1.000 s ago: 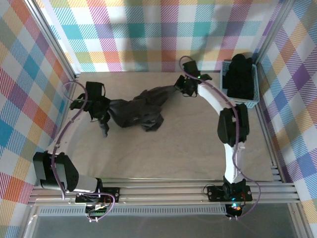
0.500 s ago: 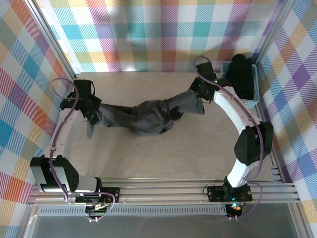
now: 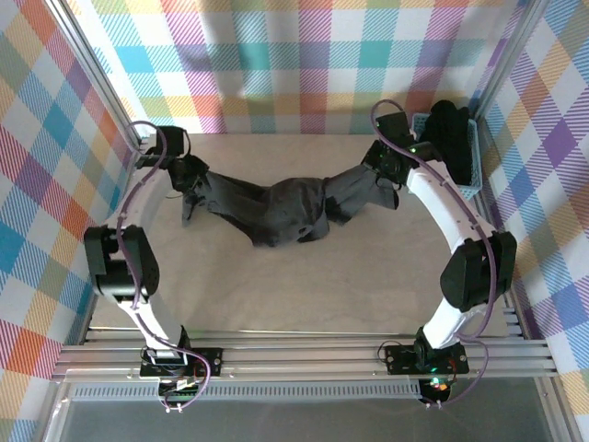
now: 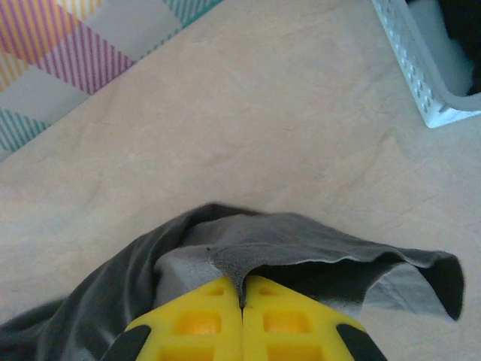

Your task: Fold and stack the t-shirts

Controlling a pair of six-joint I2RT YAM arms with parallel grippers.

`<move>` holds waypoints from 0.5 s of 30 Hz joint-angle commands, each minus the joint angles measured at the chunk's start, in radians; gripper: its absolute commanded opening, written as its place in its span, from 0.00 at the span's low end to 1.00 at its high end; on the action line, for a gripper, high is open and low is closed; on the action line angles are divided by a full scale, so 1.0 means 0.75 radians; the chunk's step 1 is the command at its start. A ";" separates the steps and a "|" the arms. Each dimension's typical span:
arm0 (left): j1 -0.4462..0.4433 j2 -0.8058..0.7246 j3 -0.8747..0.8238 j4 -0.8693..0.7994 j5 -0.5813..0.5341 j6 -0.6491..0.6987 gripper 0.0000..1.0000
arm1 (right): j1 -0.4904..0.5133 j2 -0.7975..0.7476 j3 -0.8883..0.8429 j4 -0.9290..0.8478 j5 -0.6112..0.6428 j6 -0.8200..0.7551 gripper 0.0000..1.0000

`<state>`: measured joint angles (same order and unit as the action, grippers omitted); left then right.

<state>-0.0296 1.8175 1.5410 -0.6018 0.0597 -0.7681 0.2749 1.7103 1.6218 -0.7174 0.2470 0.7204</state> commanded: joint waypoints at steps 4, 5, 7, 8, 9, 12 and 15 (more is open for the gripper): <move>-0.336 -0.167 -0.107 -0.292 -0.083 -0.020 0.64 | -0.058 0.056 -0.056 -0.092 -0.117 -0.049 0.00; -0.398 -0.190 -0.166 -0.283 -0.062 -0.044 0.64 | -0.069 0.066 -0.067 -0.104 -0.129 -0.051 0.00; -0.542 -0.212 -0.261 -0.257 -0.023 -0.114 0.64 | -0.100 0.082 -0.098 -0.143 -0.155 -0.040 0.08; -0.604 -0.209 -0.289 -0.224 -0.008 -0.136 0.66 | -0.112 0.084 -0.121 -0.144 -0.169 -0.040 0.15; -0.669 -0.195 -0.308 -0.185 0.003 -0.146 0.68 | -0.124 0.083 -0.147 -0.143 -0.179 -0.039 0.22; -0.839 -0.121 -0.266 -0.111 -0.076 -0.043 0.74 | -0.145 0.075 -0.205 -0.145 -0.203 -0.038 0.37; -0.932 -0.004 -0.189 -0.132 -0.230 0.100 0.77 | -0.145 0.049 -0.259 -0.143 -0.236 -0.040 0.46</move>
<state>-0.7029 1.7557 1.3544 -0.7040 -0.0074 -0.7792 0.1665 1.7576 1.4536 -0.8001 0.1169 0.6945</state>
